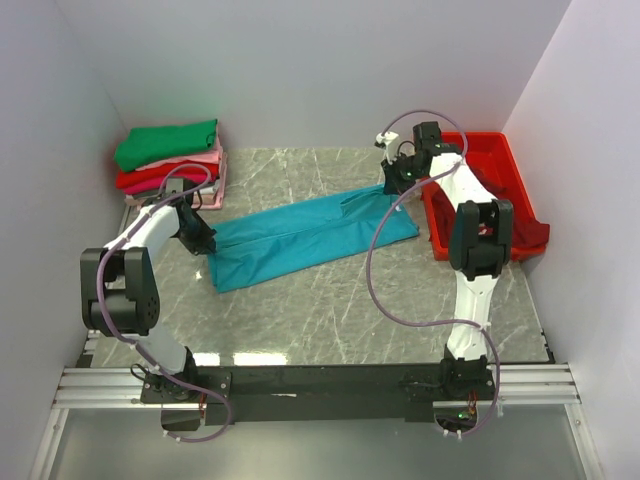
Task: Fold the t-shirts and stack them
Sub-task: Fold the tshirt
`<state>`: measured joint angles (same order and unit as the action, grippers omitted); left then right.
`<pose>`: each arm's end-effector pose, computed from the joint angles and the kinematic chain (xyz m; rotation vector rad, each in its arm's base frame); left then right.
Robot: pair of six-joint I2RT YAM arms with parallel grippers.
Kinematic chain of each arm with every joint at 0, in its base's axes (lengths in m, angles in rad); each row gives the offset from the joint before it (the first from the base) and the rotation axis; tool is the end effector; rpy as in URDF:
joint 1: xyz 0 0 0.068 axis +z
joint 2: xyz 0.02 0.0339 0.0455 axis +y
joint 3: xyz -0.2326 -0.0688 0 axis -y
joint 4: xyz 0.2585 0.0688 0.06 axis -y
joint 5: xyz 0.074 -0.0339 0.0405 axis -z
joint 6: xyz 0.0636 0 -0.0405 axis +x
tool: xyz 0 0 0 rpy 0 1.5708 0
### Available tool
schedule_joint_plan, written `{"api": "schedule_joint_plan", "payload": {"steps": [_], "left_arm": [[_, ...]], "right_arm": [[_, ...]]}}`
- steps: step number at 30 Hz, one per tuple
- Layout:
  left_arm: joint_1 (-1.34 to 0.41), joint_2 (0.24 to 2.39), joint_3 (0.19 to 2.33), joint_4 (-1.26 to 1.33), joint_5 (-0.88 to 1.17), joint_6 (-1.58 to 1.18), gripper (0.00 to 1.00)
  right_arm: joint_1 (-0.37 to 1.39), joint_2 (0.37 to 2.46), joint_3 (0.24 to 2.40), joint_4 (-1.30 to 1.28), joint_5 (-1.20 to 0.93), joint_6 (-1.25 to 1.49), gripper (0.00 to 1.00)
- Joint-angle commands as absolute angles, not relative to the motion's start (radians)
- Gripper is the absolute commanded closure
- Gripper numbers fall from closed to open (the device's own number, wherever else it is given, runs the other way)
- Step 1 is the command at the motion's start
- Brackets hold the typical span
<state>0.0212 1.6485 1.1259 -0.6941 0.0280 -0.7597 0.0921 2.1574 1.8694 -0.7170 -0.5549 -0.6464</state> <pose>0.3397 0.0054 0.1393 -1.0642 2.6042 -0.2184 0.4772 0.0777 0.1832 -1.0582 2.1803 0.4695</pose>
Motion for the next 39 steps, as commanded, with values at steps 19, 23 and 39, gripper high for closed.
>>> {"api": "schedule_joint_plan", "payload": {"steps": [19, 23, 39], "left_arm": [[0.023, 1.566, 1.129, -0.618, 0.034, -0.672, 0.58], [0.023, 1.413, 1.108, -0.6, 0.074, -0.661, 0.47], [0.054, 0.959, 0.908, -0.597, 0.086, -0.65, 0.19]], "right_arm": [[0.12, 2.21, 1.968, -0.653, -0.503, -0.575, 1.0], [0.14, 2.232, 1.98, -0.631, -0.474, -0.549, 0.94], [0.186, 2.135, 1.965, -0.605, -0.424, -0.481, 0.43]]}}
